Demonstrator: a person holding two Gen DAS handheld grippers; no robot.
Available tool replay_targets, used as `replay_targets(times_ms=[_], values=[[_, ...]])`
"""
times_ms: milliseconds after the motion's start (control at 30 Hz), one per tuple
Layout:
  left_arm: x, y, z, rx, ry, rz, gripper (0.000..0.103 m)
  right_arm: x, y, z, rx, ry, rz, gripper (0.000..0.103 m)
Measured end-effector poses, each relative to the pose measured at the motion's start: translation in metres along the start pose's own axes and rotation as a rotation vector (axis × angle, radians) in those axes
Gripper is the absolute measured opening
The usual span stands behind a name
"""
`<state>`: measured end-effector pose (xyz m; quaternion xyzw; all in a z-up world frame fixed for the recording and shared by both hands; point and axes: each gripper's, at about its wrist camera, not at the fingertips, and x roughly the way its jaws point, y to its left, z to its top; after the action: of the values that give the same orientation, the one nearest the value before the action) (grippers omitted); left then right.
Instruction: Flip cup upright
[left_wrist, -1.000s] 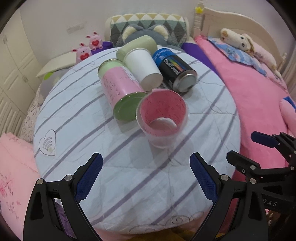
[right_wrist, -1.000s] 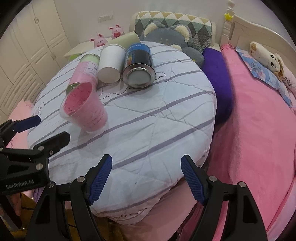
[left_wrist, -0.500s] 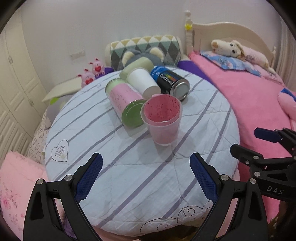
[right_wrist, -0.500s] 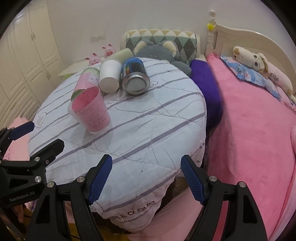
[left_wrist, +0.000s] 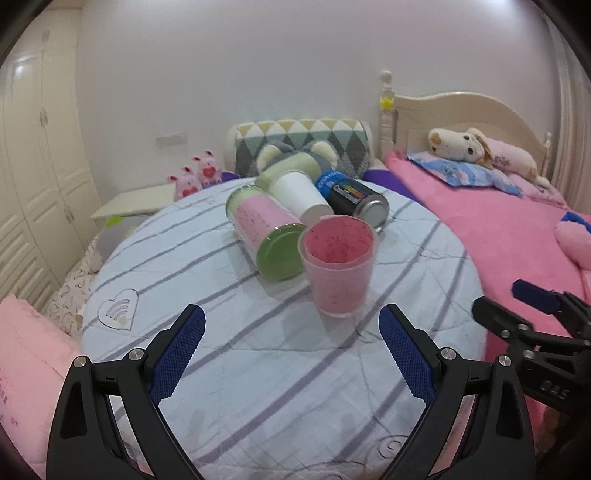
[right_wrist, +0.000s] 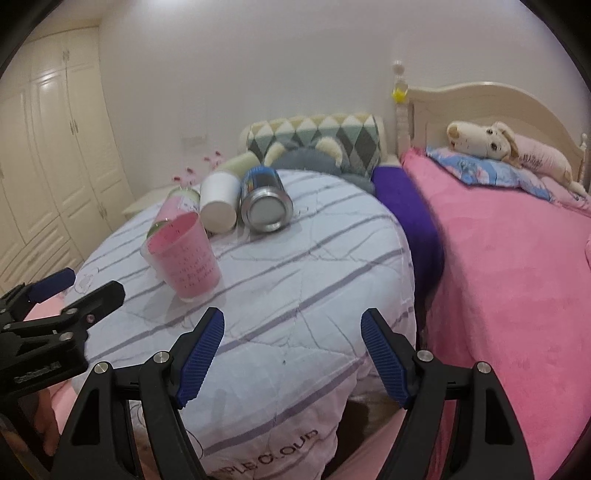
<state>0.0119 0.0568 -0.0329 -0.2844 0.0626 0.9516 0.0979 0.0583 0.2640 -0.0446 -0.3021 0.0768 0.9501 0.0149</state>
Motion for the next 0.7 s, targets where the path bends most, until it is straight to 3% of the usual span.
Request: replay_targets(times_ms=[367, 700], values=[[0.001, 0.006, -0.017, -0.017, -0.088, -0.007, 0.097, -0.011, 0.015, -0.01, -0.047, -0.164, -0.01, 0.078], [0.002, 0.005, -0.021, -0.015, -0.111, -0.001, 0.097, -0.008, 0.02, -0.016, -0.062, -0.174, -0.008, 0.078]])
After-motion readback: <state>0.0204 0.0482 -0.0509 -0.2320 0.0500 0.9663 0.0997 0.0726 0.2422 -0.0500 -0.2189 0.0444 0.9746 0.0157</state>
